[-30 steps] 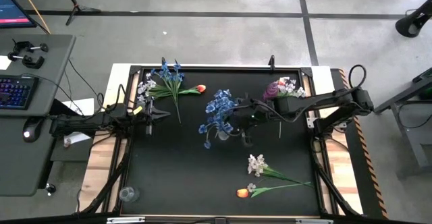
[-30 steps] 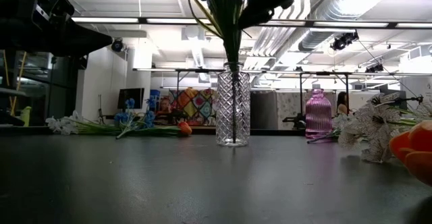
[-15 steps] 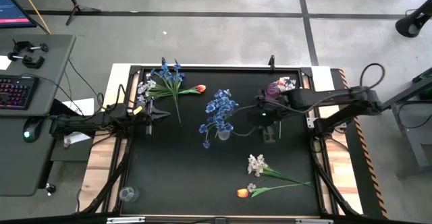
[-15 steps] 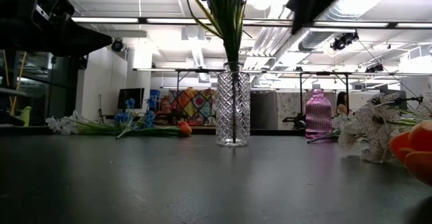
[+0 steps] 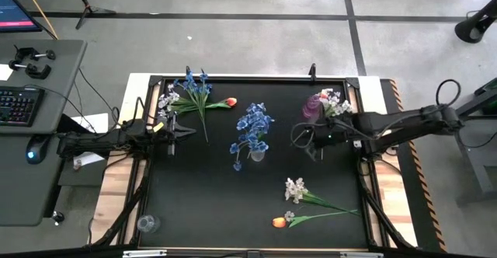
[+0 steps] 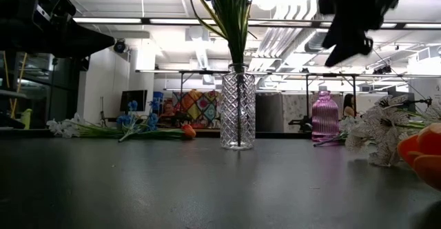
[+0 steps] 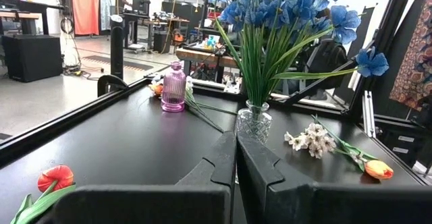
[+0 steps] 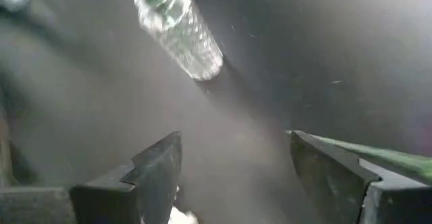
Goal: Sort flowers into vase by color
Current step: Put the blue flowers into the top transparent vase
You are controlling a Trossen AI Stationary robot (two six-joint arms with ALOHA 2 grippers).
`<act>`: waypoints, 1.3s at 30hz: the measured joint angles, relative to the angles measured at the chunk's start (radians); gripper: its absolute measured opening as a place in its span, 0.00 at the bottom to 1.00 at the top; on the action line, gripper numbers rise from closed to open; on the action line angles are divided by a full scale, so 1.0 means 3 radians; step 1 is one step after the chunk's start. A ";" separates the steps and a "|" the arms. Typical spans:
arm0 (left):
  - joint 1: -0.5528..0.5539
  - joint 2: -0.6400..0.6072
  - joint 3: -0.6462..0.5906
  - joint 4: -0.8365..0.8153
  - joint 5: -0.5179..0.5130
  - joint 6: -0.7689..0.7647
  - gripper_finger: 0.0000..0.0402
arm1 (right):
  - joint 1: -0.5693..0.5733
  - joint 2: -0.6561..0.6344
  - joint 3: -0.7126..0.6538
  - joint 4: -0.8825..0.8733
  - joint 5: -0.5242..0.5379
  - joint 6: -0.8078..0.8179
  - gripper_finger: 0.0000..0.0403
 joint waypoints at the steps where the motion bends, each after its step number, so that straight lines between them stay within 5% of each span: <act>1: 0.0000 0.0000 0.0001 -0.0001 -0.0001 0.0000 0.00 | 0.0000 -0.0002 -0.0111 0.0173 0.0000 0.0157 0.65; 8: 0.0000 0.0002 0.0001 0.0178 -0.0134 0.0086 0.00 | -0.0030 0.0030 -0.0621 0.1238 -0.0004 0.0822 0.65; 15: 0.0002 -0.0001 0.0003 0.1676 -0.0172 -0.1025 0.00 | -0.0121 0.0029 -0.0529 0.1328 0.0000 0.1038 0.65; 18: 0.0017 0.0046 0.0022 0.2142 -0.0796 -0.1146 0.00 | -0.0161 0.0029 -0.0478 0.1331 0.0007 0.1096 0.65; 22: 0.0073 0.0375 0.0285 0.1563 -0.1255 -0.1770 0.01 | -0.0220 0.0029 -0.0458 0.1337 0.0095 0.1181 0.65; 33: 0.0873 0.2408 0.1897 -0.1196 -0.0868 -0.1893 0.35 | -0.0553 0.0029 -0.0456 0.1326 0.0106 0.1056 0.65; 39: 0.1301 0.3400 0.2128 -0.1408 -0.0350 -0.2222 0.50 | -0.0648 0.0030 -0.0455 0.1305 0.0049 0.0825 0.65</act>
